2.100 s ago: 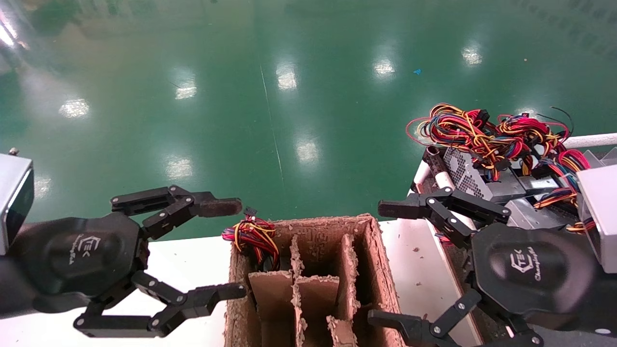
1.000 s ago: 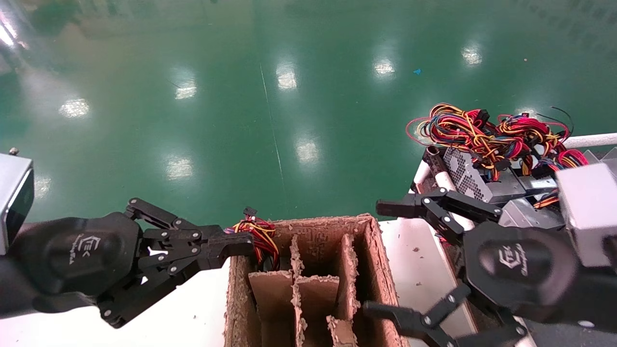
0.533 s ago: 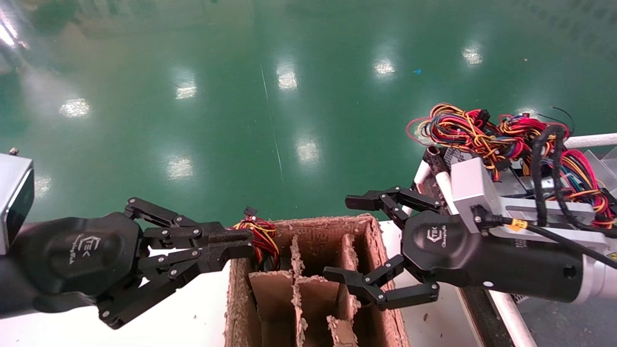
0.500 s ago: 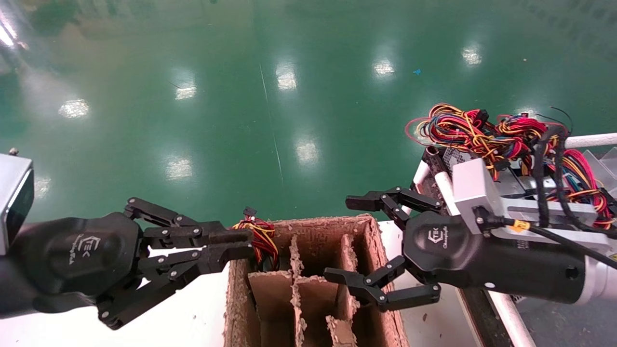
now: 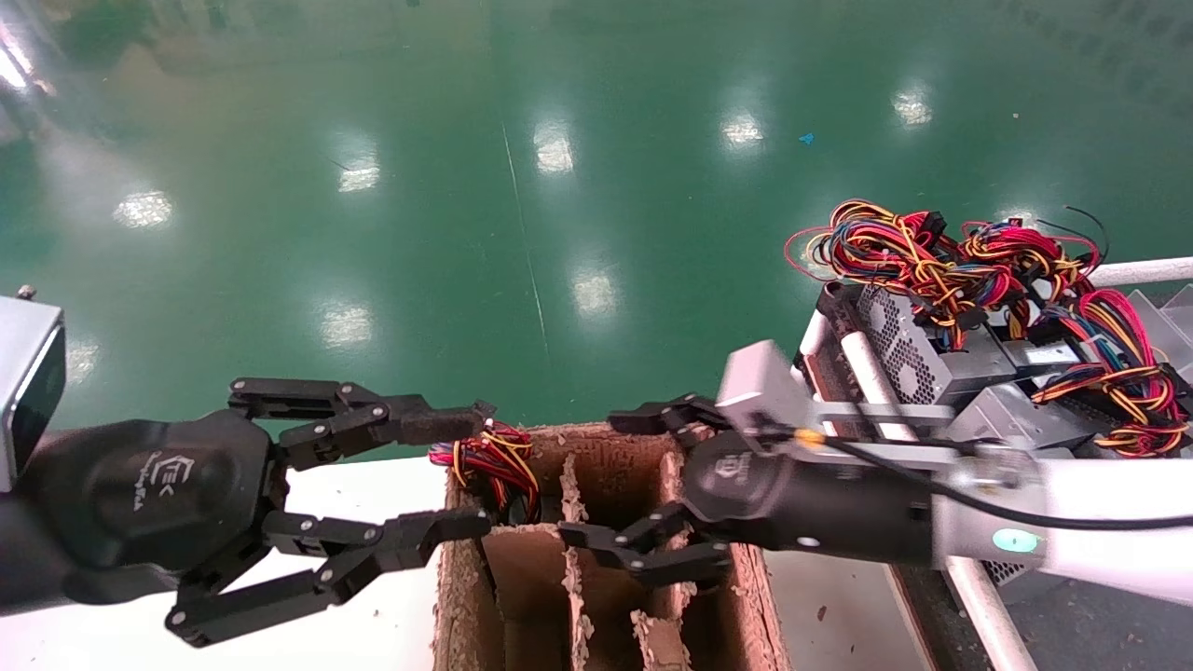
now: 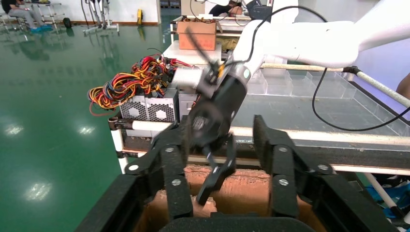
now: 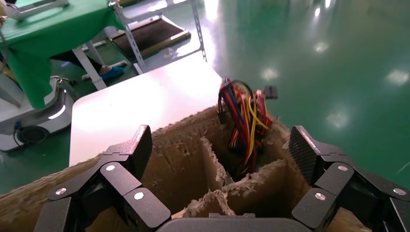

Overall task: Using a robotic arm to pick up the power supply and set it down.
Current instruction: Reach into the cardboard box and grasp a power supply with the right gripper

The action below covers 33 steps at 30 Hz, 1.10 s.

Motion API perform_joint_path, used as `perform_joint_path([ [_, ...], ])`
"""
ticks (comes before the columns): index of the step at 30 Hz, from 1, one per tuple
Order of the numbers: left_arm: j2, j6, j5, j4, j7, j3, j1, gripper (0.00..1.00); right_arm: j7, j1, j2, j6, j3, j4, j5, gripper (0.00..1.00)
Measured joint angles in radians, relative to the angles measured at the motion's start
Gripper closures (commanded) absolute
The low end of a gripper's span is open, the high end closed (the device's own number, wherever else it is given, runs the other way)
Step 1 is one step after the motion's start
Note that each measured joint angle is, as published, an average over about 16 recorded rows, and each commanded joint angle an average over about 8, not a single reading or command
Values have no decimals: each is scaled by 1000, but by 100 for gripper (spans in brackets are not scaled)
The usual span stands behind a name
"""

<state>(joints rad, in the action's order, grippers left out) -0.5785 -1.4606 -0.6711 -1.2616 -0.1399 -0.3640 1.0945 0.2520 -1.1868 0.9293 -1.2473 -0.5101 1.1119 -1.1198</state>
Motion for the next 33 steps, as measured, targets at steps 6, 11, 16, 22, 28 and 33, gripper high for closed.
perform_joint_path([
  [6, 0, 0, 0, 0, 0, 0, 0, 0, -7, -22, 100, 72, -49, -56, -86, 94],
  [11, 0, 0, 0, 0, 0, 0, 0, 0, -25, -27, 165, 131, -69, -90, -129, 100],
  [16, 0, 0, 0, 0, 0, 0, 0, 0, -37, -21, 211, 184, -74, -117, -147, 100],
  [22, 0, 0, 0, 0, 0, 0, 0, 0, -51, -13, 250, 225, -73, -151, -152, 100],
  [28, 0, 0, 0, 0, 0, 0, 0, 0, -66, -3, 276, 248, -69, -175, -148, 100],
  [33, 0, 0, 0, 0, 0, 0, 0, 0, -77, 5, 288, 251, -61, -192, -132, 100],
])
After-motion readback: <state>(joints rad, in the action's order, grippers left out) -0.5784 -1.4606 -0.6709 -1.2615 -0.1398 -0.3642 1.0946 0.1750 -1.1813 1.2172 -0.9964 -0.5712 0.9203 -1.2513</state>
